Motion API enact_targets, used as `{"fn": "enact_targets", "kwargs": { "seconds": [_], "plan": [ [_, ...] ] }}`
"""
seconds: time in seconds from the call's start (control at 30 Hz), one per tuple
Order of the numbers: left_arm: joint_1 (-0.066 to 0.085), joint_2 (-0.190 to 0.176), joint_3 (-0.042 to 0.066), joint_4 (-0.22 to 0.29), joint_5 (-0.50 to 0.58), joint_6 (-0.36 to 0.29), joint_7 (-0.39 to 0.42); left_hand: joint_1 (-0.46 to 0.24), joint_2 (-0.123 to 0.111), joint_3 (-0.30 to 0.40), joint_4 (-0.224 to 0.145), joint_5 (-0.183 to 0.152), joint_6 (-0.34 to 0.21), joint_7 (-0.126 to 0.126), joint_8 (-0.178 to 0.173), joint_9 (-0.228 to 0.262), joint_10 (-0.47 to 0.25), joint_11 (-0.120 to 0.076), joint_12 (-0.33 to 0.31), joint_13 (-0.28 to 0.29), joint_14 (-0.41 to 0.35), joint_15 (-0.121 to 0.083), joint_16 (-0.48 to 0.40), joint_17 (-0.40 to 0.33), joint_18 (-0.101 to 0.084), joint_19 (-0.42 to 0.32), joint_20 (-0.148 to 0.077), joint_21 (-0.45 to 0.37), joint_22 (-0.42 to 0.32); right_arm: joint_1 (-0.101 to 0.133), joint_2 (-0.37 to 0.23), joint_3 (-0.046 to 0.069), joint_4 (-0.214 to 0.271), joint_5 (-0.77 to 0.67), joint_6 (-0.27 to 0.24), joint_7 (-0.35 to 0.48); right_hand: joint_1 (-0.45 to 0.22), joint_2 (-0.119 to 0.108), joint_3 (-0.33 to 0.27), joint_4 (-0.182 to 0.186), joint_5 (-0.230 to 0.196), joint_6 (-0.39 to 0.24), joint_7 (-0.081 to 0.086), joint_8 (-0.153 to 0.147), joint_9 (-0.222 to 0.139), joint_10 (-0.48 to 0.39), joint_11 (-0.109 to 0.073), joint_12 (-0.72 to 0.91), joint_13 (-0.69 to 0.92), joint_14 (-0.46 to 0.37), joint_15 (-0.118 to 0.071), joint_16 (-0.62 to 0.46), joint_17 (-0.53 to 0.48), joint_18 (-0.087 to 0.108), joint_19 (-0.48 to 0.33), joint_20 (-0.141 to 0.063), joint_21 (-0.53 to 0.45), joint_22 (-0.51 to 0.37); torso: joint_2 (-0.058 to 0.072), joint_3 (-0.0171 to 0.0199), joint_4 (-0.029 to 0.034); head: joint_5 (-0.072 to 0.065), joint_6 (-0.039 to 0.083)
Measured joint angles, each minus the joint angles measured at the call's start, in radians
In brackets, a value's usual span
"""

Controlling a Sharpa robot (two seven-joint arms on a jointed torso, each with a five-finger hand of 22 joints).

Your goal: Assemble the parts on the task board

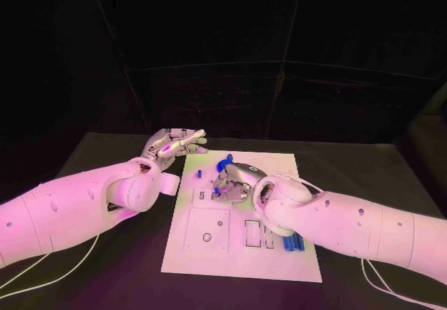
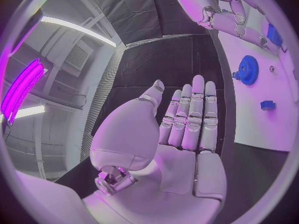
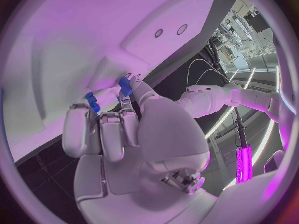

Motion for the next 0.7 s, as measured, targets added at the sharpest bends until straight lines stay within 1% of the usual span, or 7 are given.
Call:
{"fn": "enact_targets", "kwargs": {
  "seconds": [0.1, 0.17, 0.43, 0.7],
  "plan": [
    [0.000, 0.002, 0.000, -0.002, 0.000, 0.000, 0.000, 0.000, 0.000, 0.000, 0.000, 0.000, 0.000, 0.000, 0.000, 0.000, 0.000, 0.000, 0.000, 0.000, 0.000, 0.000, 0.000, 0.000, 0.000, 0.000, 0.000, 0.000, 0.000, 0.000, 0.001, 0.000, -0.002, -0.007, 0.005, -0.005, -0.004, -0.001, 0.002, 0.000, -0.005, 0.000, 0.000, 0.000, 0.000, 0.000, 0.000, 0.000, 0.000, 0.000, 0.000, 0.000, 0.000, 0.000, 0.000, 0.000, 0.000, 0.000, 0.000, 0.0000, 0.0003, 0.001, -0.003],
    [0.000, 0.004, 0.000, -0.004, 0.000, 0.000, 0.000, 0.000, 0.000, 0.000, 0.000, 0.000, 0.000, 0.000, 0.000, 0.000, 0.000, 0.000, 0.000, 0.000, 0.000, 0.000, 0.000, 0.000, 0.000, 0.000, 0.000, 0.000, 0.000, 0.000, 0.002, 0.000, -0.002, -0.013, 0.008, -0.008, -0.007, -0.001, 0.002, 0.001, -0.005, 0.000, 0.000, 0.000, 0.000, -0.004, 0.004, -0.002, -0.001, 0.000, 0.000, 0.000, 0.000, 0.000, 0.000, 0.000, 0.000, 0.000, 0.000, 0.0000, 0.0003, 0.002, -0.005],
    [0.000, 0.009, 0.000, -0.009, 0.000, 0.000, 0.000, 0.000, 0.000, 0.000, 0.000, 0.000, 0.000, 0.000, 0.000, 0.000, 0.000, 0.000, 0.000, 0.000, 0.000, 0.000, 0.000, 0.000, 0.000, 0.000, 0.000, 0.000, 0.000, 0.000, -0.003, 0.002, 0.003, -0.041, 0.017, -0.021, -0.021, -0.003, 0.002, 0.001, -0.012, 0.000, 0.000, 0.000, 0.000, -0.004, 0.004, -0.002, -0.001, 0.000, 0.000, 0.000, 0.000, 0.000, 0.000, 0.000, 0.000, 0.000, 0.000, 0.0002, 0.0003, 0.005, -0.011],
    [0.000, 0.012, 0.000, -0.011, 0.000, 0.001, 0.000, 0.000, 0.000, 0.000, 0.000, 0.000, 0.000, 0.000, 0.000, 0.000, 0.000, 0.000, -0.005, 0.000, 0.000, 0.000, 0.000, 0.001, 0.000, 0.000, 0.000, 0.000, 0.000, 0.000, -0.013, 0.003, 0.011, -0.066, 0.020, -0.032, -0.024, -0.005, 0.002, 0.001, -0.012, 0.000, 0.000, -0.001, -0.002, -0.004, 0.004, -0.002, -0.001, 0.000, 0.000, 0.000, 0.000, 0.000, 0.000, 0.000, 0.000, 0.000, 0.000, 0.0005, -0.0014, 0.005, -0.018]
  ]
}}
